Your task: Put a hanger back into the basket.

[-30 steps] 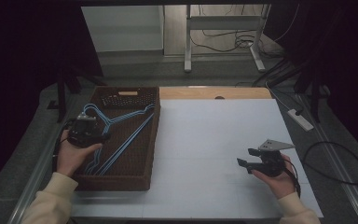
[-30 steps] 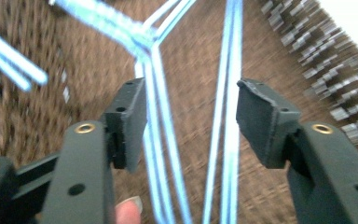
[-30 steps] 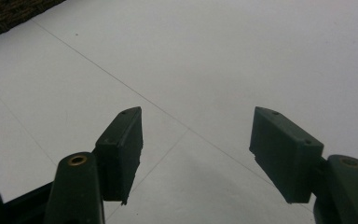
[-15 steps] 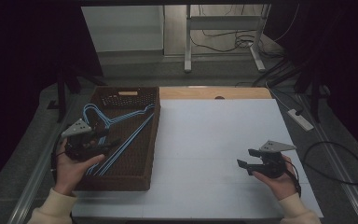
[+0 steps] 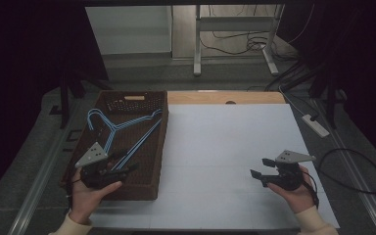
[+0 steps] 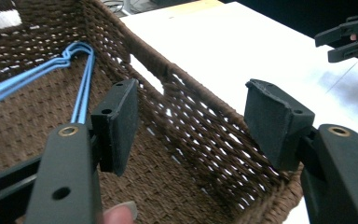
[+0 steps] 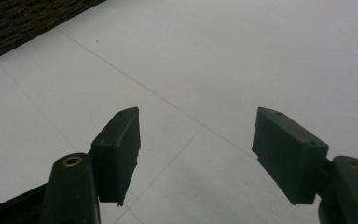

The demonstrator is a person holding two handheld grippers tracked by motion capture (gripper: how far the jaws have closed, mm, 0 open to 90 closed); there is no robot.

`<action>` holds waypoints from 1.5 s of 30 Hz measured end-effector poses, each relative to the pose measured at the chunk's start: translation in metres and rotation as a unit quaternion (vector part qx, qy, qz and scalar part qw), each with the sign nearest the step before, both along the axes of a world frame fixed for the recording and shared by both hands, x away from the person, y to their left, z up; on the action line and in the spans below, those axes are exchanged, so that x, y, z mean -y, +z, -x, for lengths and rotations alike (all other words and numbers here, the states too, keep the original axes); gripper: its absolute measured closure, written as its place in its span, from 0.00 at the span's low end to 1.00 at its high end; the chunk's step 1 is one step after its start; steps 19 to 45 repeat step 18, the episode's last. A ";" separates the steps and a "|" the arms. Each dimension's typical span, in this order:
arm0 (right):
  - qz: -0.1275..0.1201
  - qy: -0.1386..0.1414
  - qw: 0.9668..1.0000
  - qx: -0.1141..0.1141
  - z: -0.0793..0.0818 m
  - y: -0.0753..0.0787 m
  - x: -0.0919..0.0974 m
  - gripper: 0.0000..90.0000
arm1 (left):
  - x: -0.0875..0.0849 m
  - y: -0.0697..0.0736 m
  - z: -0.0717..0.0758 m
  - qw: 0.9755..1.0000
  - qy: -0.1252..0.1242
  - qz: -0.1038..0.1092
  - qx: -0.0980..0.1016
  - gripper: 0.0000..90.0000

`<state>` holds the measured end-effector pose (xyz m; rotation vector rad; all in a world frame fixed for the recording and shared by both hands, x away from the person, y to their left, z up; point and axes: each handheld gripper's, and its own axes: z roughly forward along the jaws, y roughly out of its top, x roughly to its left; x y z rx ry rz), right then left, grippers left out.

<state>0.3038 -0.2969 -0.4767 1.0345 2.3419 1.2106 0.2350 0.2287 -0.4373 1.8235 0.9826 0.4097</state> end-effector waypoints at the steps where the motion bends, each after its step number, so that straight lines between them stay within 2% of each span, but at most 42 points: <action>1: -0.001 0.002 1.000 0.001 0.002 0.000 0.001 0.36 | 0.003 -0.003 0.002 1.000 -0.001 -0.004 0.001 0.41; 17: -0.004 0.008 1.000 0.008 0.009 0.001 0.004 0.36 | 0.014 -0.010 -0.001 1.000 -0.009 -0.010 -0.011 0.40; 45: -0.004 0.008 1.000 0.008 0.009 0.001 0.004 0.36 | 0.014 -0.010 -0.001 1.000 -0.009 -0.010 -0.011 0.40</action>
